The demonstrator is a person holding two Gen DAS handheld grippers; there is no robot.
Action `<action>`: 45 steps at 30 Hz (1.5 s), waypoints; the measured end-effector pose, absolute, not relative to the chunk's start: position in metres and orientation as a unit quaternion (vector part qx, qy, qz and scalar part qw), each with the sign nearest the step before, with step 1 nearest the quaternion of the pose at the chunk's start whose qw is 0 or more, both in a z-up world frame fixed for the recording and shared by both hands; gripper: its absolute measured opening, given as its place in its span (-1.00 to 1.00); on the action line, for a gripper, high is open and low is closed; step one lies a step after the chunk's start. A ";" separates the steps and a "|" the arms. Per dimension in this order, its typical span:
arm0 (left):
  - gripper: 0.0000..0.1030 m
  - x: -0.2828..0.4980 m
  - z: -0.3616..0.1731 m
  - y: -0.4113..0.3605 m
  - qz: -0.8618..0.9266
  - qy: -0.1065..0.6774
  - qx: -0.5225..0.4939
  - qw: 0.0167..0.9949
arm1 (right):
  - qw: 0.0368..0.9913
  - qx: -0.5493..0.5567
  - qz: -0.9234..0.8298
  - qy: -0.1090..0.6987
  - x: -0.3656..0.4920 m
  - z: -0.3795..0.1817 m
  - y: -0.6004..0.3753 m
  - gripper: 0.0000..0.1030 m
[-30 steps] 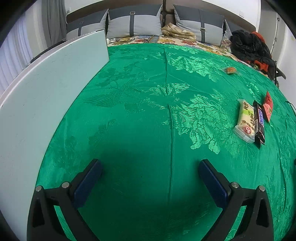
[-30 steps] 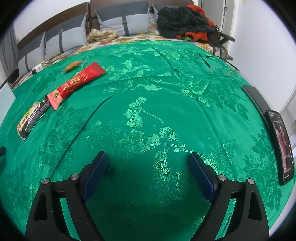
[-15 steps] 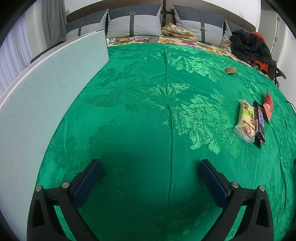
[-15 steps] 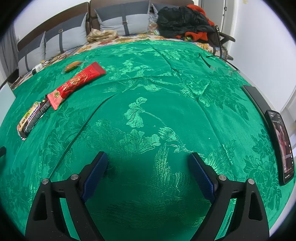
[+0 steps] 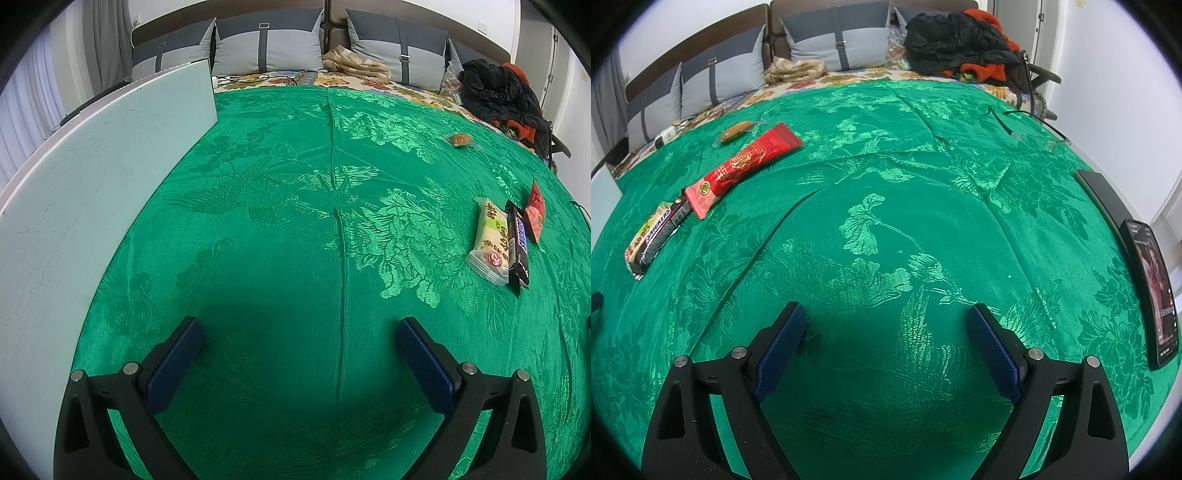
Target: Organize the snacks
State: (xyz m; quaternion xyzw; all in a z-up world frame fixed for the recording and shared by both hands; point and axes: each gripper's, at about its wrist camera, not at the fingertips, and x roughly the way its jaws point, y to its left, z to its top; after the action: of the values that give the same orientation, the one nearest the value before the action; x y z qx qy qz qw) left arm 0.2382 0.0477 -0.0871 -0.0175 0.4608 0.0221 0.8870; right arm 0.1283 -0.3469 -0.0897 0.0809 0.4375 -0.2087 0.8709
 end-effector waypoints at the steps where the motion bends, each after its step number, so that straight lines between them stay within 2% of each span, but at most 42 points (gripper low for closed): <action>1: 1.00 0.238 -0.087 0.047 0.022 0.461 -0.017 0.887 | 0.871 0.081 -0.209 0.438 0.128 -0.090 -0.347 0.79; 22: 1.00 0.238 -0.087 0.048 0.023 0.462 -0.017 0.886 | 0.871 0.081 -0.209 0.438 0.128 -0.090 -0.347 0.80; 27: 0.98 0.258 -0.084 0.045 0.003 0.509 -0.013 0.861 | 0.871 0.081 -0.209 0.438 0.128 -0.090 -0.347 0.80; 30: 0.86 0.280 -0.066 0.035 -0.048 0.517 -0.058 0.853 | 0.871 0.081 -0.209 0.438 0.128 -0.090 -0.347 0.80; 32: 0.86 0.292 -0.049 0.019 -0.080 0.500 -0.072 0.859 | 0.871 0.081 -0.209 0.438 0.128 -0.090 -0.347 0.80; 37: 0.85 0.324 -0.030 -0.055 -0.157 0.497 -0.008 0.853 | 0.871 0.081 -0.209 0.438 0.128 -0.090 -0.347 0.80; 38: 0.81 0.330 -0.034 -0.067 -0.158 0.504 0.011 0.849 | 0.871 0.081 -0.209 0.438 0.128 -0.090 -0.347 0.80; 40: 0.53 0.338 -0.047 -0.086 -0.156 0.521 0.044 0.838 | 0.871 0.081 -0.209 0.438 0.128 -0.090 -0.347 0.80; 41: 0.48 0.341 -0.053 -0.091 -0.156 0.529 0.050 0.833 | 0.871 0.081 -0.209 0.438 0.128 -0.090 -0.347 0.80; 45: 0.45 0.344 -0.058 -0.093 -0.160 0.518 0.023 0.840 | 0.871 0.081 -0.209 0.438 0.129 -0.090 -0.347 0.80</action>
State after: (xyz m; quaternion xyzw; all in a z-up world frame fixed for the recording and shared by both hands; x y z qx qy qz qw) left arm 0.3435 -0.0926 -0.0584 0.0230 0.5182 -0.1600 0.8398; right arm 0.1285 -0.3468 -0.0900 0.0810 0.4375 -0.2087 0.8709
